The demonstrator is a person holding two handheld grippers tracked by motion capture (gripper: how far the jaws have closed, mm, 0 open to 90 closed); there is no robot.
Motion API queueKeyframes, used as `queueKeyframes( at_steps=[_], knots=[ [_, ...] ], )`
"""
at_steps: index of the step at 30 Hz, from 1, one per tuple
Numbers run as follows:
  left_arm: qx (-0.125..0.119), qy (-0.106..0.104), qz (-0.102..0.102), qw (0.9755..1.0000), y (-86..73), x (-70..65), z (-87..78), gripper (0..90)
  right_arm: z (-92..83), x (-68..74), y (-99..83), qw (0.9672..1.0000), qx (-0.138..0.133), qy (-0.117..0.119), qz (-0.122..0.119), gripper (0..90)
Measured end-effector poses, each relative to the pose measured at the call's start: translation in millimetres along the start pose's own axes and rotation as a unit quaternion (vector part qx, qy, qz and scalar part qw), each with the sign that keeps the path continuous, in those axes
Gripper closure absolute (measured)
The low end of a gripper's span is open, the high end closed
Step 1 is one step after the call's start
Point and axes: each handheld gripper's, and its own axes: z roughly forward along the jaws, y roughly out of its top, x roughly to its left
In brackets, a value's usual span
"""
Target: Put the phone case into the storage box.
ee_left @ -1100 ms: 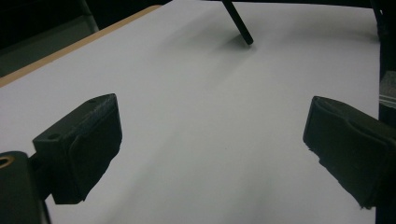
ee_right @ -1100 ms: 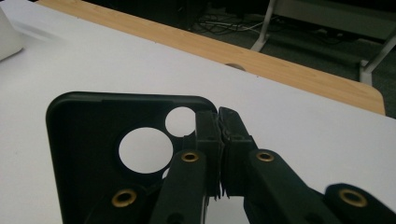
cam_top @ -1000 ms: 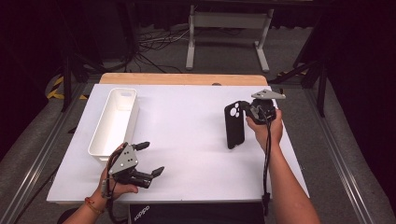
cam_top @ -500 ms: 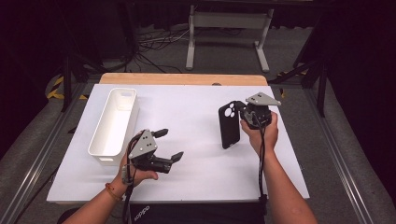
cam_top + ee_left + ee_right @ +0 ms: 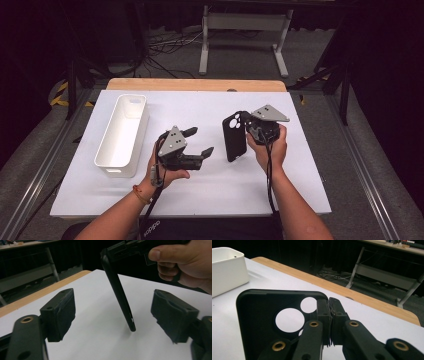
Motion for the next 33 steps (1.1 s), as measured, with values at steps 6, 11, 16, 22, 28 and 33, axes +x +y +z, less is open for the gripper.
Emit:
queueKeyframes(
  at_steps=[6, 11, 16, 22, 28, 33],
  knots=[
    [0.006, 0.007, -0.016, 0.9998, 2.0, 0.8, 9.3, 27.9, 0.1, 10.7, -1.1, 1.0, -0.005, 0.007, -0.004, 88.6],
    [0.002, 0.019, -0.027, 0.9995, 4.3, 3.2, 12.0, 33.0, -2.1, 21.1, -0.6, 0.9998, -0.016, 0.001, -0.014, 88.6],
    [-0.003, 0.024, -0.026, 0.9994, 6.3, 4.0, 14.2, 36.8, -2.2, 29.3, -1.8, 0.9996, -0.021, 0.003, -0.021, 88.6],
    [0.002, 0.048, -0.023, 0.9986, 6.7, 5.9, 16.0, 47.4, -5.4, 37.6, -2.0, 0.999, -0.035, 0.0, -0.028, 88.5],
    [0.005, 0.047, -0.021, 0.9987, 6.2, 7.4, 15.8, 51.5, -7.4, 44.9, -2.8, 0.9986, -0.039, 0.001, -0.035, 88.5],
    [0.006, 0.048, -0.013, 0.9988, 6.8, 6.2, 14.7, 61.7, -9.1, 48.7, -2.9, 0.9981, -0.045, -0.002, -0.041, 88.3]
  ],
)
